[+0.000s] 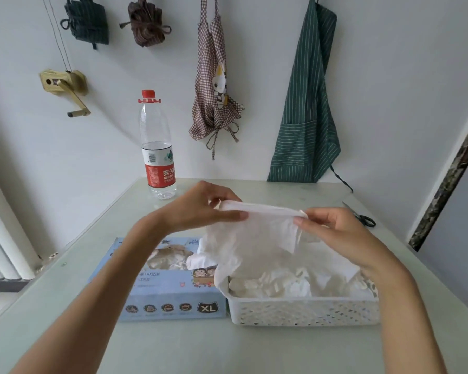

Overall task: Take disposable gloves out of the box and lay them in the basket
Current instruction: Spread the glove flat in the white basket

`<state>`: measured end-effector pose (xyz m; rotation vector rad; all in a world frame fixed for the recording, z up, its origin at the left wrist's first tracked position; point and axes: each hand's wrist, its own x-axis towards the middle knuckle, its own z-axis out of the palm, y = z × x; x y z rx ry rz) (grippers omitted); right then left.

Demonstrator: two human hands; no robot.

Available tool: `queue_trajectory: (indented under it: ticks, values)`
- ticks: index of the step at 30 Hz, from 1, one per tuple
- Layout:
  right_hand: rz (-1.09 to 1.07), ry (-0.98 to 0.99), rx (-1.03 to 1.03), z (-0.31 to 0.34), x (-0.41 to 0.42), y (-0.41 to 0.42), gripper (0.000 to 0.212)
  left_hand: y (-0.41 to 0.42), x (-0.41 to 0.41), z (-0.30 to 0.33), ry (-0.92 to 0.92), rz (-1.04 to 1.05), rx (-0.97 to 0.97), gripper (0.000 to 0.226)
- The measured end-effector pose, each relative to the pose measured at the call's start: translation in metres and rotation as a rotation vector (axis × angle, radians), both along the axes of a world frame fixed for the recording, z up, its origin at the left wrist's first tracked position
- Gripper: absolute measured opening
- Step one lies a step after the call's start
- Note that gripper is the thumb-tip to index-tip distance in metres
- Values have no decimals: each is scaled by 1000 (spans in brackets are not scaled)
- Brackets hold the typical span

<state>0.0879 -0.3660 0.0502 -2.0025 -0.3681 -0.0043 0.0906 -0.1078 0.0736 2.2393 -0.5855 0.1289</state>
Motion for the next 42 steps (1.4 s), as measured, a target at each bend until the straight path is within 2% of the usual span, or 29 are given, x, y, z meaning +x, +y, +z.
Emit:
queue_trajectory:
  ticks: [3,5,10,14,16,21,24,27,30,32,36,39,42]
  values:
    - [14,-40,293,8,-6,-6,17,-1,2,4,31,-14,29,19]
    - [-62,-92,418,11,-9,-6,14,-2,3,5,26,-14,50,21]
    - [-357,-333,278,13,-4,-7,16,-18,3,3,38,6,0,28]
    - [-556,-464,53,14,3,-16,14,-36,4,-4,101,-43,-55,6]
    - [-594,-516,-25,17,1,-24,14,-38,4,-6,116,-35,-62,11]
    - [-463,-548,59,42,-14,-31,10,-27,-5,6,94,25,-180,15]
    - [-360,-552,144,57,-27,-23,11,-16,-17,24,-63,73,-273,12]
    - [-284,-498,308,66,-38,-15,14,-5,-30,45,-234,117,-204,16]
    - [-265,-363,400,58,-34,-17,15,-1,-26,48,-275,129,-38,19]
    - [-320,-262,253,37,-19,-22,11,-7,-10,34,-238,153,126,20]
    - [-471,-66,-128,-24,21,-38,21,-31,32,-15,-103,161,318,10]
    - [-529,-125,-364,-50,35,-48,18,-46,50,-42,-122,205,359,7]
    - [-548,-193,-637,-54,37,-47,22,-56,56,-55,-215,264,402,10]
